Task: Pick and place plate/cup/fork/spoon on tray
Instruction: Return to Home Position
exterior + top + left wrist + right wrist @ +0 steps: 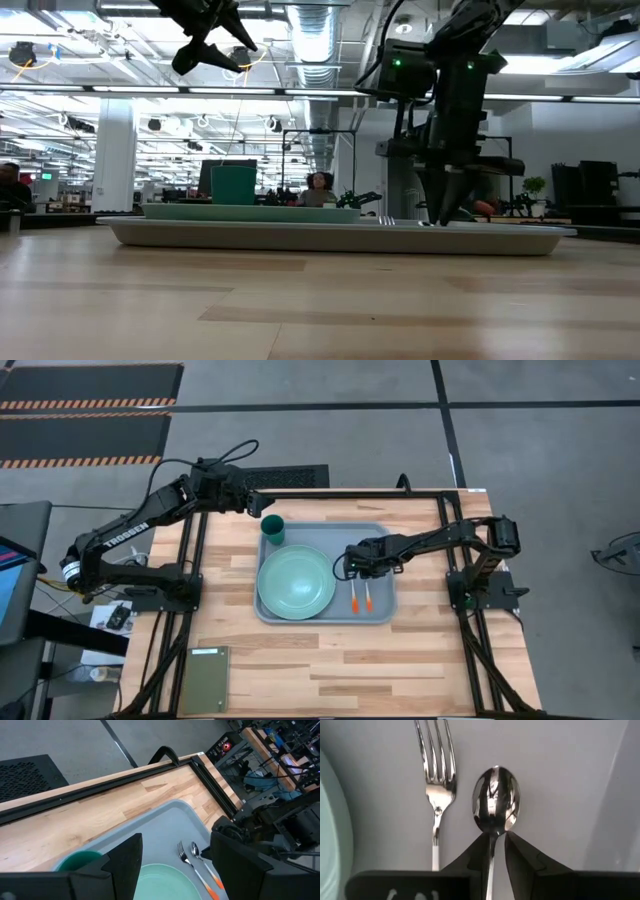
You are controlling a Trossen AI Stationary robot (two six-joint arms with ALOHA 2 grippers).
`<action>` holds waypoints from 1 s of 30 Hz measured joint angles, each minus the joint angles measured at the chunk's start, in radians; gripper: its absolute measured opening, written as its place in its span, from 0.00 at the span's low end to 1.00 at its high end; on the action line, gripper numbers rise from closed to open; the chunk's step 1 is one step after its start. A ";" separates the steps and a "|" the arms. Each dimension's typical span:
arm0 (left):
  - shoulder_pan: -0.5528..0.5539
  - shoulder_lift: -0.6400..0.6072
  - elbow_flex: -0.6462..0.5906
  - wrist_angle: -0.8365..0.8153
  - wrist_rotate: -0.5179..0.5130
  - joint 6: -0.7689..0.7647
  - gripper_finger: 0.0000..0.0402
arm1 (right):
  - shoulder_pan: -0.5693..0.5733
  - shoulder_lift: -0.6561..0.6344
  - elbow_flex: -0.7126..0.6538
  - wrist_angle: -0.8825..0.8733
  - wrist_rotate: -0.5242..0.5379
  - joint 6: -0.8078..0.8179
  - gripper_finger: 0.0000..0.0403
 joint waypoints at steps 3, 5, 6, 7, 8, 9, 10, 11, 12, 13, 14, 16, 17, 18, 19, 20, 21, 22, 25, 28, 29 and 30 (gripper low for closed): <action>0.000 0.000 0.000 0.000 0.000 0.000 0.55 | 0.004 0.000 0.000 -0.016 0.015 -0.020 0.21; 0.000 0.000 0.000 0.000 0.000 0.000 0.55 | 0.011 -0.001 0.000 -0.015 0.036 -0.031 0.20; 0.000 0.000 0.000 0.000 0.000 0.000 0.55 | 0.012 -0.006 0.000 -0.009 0.038 -0.047 0.20; 0.000 0.000 0.000 0.000 0.000 0.000 0.55 | 0.015 -0.012 0.000 0.003 0.038 -0.065 0.20; 0.000 0.000 0.000 0.000 0.000 0.000 0.55 | 0.017 -0.018 0.000 0.016 0.037 -0.079 0.20; 0.000 0.000 0.000 0.000 0.000 -0.001 0.55 | 0.017 -0.024 0.000 0.020 0.036 -0.087 0.20; 0.000 0.000 0.000 0.000 0.000 -0.003 0.55 | 0.019 -0.029 0.000 0.019 0.033 -0.091 0.20; 0.000 0.000 0.000 0.000 0.000 -0.007 0.55 | 0.021 -0.031 0.000 0.015 0.033 -0.091 0.20; 0.000 0.000 0.000 0.000 0.000 -0.008 0.55 | 0.023 -0.033 0.000 0.009 0.033 -0.092 0.20; 0.000 0.000 0.000 0.000 0.000 -0.009 0.55 | 0.023 -0.035 0.000 0.007 0.032 -0.094 0.20; 0.000 0.000 0.000 0.000 0.000 -0.012 0.55 | 0.023 -0.036 0.000 0.008 0.031 -0.096 0.20; 0.000 0.000 0.000 0.000 0.000 -0.019 0.55 | 0.022 -0.036 0.000 0.018 0.026 -0.102 0.20; 0.000 0.000 0.000 -0.001 0.001 -0.023 0.55 | 0.022 -0.036 0.000 0.021 0.024 -0.102 0.20; 0.000 0.000 0.000 0.000 0.001 -0.030 0.55 | 0.022 -0.040 0.000 0.022 0.021 -0.103 0.20; 0.000 0.000 0.000 0.000 0.001 -0.038 0.55 | 0.022 -0.050 -0.001 0.022 0.016 -0.113 0.20; 0.000 0.000 0.000 -0.001 0.001 -0.047 0.55 | 0.022 -0.060 0.000 0.030 0.014 -0.129 0.20; 0.000 0.000 0.000 0.000 0.001 -0.051 0.55 | 0.020 -0.069 0.000 0.047 0.006 -0.149 0.20; 0.000 0.000 0.000 0.000 0.001 -0.053 0.55 | 0.018 -0.080 0.000 0.055 -0.003 -0.172 0.20; 0.000 0.000 0.000 0.000 -0.003 -0.062 0.55 | 0.005 -0.134 0.000 0.078 -0.006 -0.235 0.20; -0.002 0.000 0.000 0.003 -0.035 -0.088 0.55 | -0.022 -0.198 0.000 0.080 -0.005 -0.299 0.20; -0.002 0.000 0.000 0.004 -0.048 -0.097 0.55 | -0.033 -0.221 0.000 0.077 -0.005 -0.321 0.20; -0.003 0.000 0.000 0.004 -0.060 -0.106 0.55 | -0.043 -0.244 0.000 0.078 -0.005 -0.343 0.20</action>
